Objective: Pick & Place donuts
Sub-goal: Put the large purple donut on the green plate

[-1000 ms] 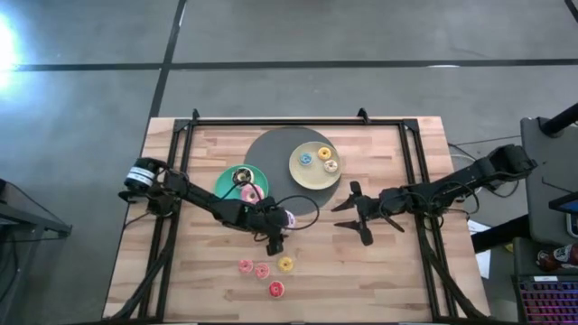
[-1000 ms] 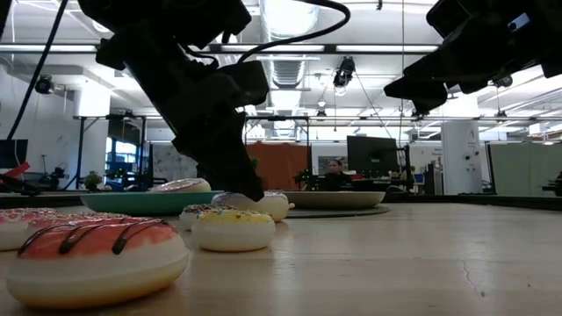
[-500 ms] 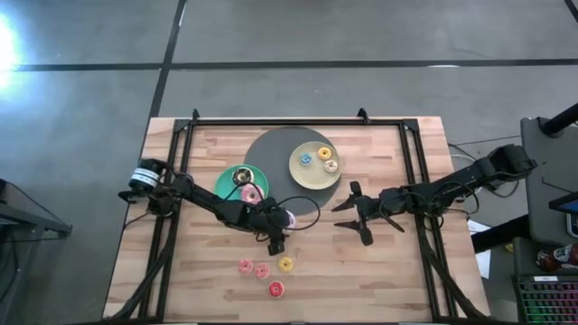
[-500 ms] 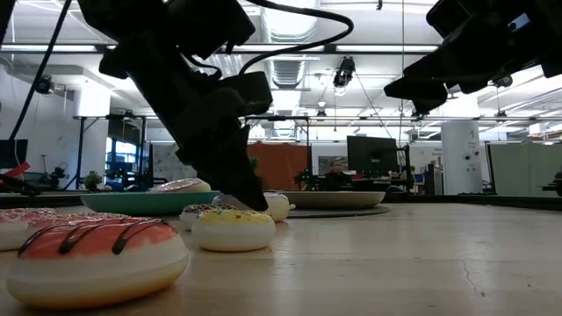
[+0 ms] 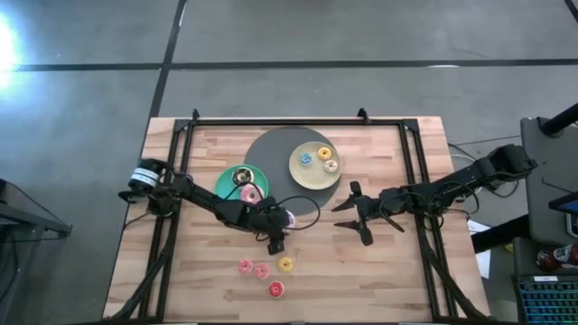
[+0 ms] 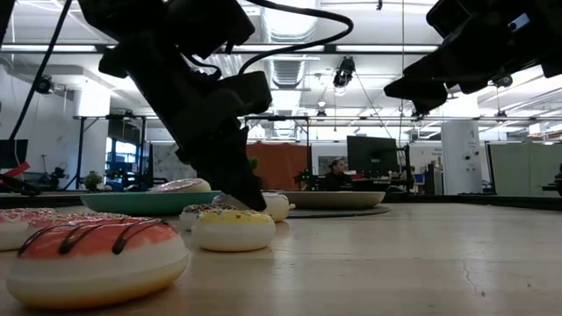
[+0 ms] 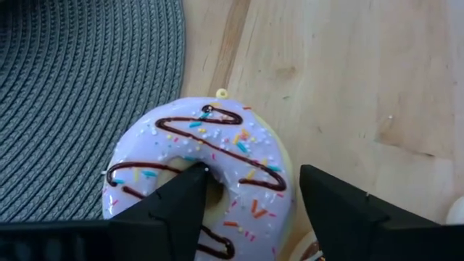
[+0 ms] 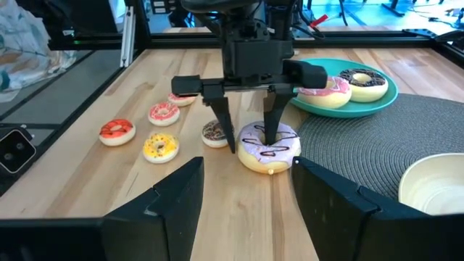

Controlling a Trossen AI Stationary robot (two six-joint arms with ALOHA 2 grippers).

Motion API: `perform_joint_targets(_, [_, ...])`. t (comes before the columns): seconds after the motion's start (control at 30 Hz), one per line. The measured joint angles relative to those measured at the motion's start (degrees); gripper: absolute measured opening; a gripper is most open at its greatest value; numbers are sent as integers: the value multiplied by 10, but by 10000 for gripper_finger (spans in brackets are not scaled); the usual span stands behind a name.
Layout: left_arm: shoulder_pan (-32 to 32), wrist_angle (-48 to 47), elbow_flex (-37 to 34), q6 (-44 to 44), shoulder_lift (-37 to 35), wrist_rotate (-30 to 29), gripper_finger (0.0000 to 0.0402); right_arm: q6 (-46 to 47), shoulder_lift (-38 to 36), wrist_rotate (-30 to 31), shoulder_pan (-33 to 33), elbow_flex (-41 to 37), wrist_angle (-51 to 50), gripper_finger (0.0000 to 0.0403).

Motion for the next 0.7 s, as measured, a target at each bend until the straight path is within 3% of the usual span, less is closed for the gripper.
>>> perform_joint_targets(0.33, [0, -3, 0, 7, -1, 0, 137, 0, 0, 0, 0, 0, 0, 203])
perform_joint_targets(0.7, [0, -13, 0, 18, -27, -1, 128, 0, 0, 0, 0, 0, 0, 203])
